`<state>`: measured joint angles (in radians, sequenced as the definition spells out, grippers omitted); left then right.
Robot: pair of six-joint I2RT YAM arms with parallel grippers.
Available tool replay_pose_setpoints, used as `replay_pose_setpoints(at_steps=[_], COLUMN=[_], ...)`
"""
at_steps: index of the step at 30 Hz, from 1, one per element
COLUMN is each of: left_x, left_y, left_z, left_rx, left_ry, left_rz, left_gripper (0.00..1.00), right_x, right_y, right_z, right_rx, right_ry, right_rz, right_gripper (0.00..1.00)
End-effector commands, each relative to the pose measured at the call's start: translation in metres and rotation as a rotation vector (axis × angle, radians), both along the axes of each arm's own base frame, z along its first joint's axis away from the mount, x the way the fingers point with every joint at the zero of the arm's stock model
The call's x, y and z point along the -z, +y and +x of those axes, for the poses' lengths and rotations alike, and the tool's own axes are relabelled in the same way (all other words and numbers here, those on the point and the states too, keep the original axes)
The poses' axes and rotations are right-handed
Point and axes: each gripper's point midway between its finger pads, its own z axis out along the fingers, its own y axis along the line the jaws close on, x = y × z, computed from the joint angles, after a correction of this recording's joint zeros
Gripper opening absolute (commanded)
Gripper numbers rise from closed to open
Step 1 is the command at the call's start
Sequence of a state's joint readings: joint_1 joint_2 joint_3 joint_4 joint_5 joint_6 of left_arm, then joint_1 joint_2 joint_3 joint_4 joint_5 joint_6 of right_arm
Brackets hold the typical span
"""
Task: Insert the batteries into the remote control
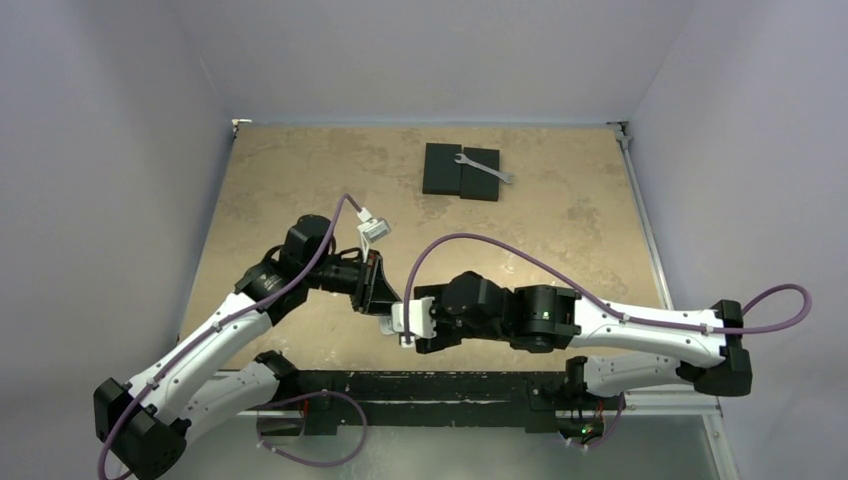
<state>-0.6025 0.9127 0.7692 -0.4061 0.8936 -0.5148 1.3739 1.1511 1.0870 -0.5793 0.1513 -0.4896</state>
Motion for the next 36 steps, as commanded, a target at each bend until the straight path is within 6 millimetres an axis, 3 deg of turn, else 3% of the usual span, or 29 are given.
replay_pose_setpoints(at_steps=[1,7,17,24,31,36], left_x=[-0.007,-0.009,-0.011,-0.019,-0.023,-0.037], left_y=[-0.002,-0.002,-0.004,0.002,0.005,0.005], left_z=[0.009,0.013,0.018,0.037,0.052,0.060], left_rx=[-0.038,-0.067,-0.098,-0.236,-0.341,-0.404], left_ry=[-0.065,-0.081,-0.095,-0.149,-0.157,-0.167], left_rz=[-0.037,-0.054,-0.071,-0.070,-0.087,-0.156], left_gripper=[0.00,0.00,0.00,0.00,0.00,0.00], right_x=[-0.043,-0.058,-0.065,-0.085,-0.092,-0.091], right_y=[0.002,-0.012,-0.026,-0.037,-0.049,-0.049], right_z=[0.010,0.017,0.026,0.035,0.040,0.040], right_rx=[0.112,0.199,0.313,0.490,0.670,0.778], right_ry=[-0.011,-0.014,-0.002,0.089,0.230,0.373], right_rz=[0.202,0.313,0.387,0.564,0.713,0.823], right_gripper=[0.56,0.68,0.80,0.89,0.88,0.82])
